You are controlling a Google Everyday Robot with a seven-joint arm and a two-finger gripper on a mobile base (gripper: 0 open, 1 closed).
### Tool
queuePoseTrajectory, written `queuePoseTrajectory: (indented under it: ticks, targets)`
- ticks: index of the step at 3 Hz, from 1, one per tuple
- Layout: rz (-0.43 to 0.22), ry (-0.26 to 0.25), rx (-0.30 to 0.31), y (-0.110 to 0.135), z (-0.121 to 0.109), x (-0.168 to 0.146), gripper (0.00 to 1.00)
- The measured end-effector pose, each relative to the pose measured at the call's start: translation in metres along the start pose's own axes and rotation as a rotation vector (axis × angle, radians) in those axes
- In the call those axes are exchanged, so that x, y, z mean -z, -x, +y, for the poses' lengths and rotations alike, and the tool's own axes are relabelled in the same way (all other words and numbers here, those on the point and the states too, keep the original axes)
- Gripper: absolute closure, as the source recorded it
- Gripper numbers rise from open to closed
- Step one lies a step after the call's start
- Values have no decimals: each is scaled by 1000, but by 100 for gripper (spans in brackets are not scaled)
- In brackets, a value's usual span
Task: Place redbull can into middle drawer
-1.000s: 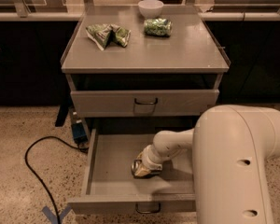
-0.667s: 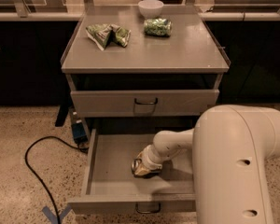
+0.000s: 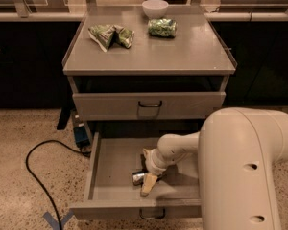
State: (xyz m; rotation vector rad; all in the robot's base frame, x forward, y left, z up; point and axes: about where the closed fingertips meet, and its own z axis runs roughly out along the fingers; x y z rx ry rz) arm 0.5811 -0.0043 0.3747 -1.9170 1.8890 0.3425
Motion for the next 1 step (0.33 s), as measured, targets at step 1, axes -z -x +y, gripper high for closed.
queuePoseTrajectory:
  ticks: [1]
  targets:
    - [0,0,0,0,0,0,0]
